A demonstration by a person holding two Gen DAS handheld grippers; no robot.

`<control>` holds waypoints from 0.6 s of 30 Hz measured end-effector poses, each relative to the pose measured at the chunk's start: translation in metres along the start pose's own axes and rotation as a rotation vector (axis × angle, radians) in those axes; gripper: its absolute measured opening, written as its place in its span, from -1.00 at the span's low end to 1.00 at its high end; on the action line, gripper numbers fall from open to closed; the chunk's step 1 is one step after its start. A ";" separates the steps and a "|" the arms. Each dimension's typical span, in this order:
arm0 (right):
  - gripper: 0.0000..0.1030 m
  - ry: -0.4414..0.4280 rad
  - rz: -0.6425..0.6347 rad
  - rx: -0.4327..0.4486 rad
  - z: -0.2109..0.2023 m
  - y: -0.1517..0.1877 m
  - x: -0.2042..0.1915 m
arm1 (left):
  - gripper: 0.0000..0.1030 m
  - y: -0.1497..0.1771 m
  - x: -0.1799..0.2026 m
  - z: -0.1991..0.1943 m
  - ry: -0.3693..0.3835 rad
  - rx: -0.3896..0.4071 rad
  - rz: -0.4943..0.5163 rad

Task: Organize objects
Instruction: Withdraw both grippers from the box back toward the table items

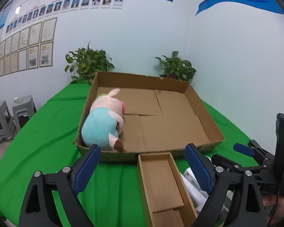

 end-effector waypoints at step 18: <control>0.98 -0.266 -0.105 -0.124 -0.025 0.059 -0.037 | 0.72 0.068 0.017 0.008 0.208 -0.166 -0.034</control>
Point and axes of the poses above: each gripper's, at about its wrist camera, not at the fingertips, and z roughly the way its jaws point, x to its right, y to its underside, the point moved 7 cm from there along z, roughly the way its jaws point, and after that the axes turned 8 degrees about z, right-handed, at the moved point
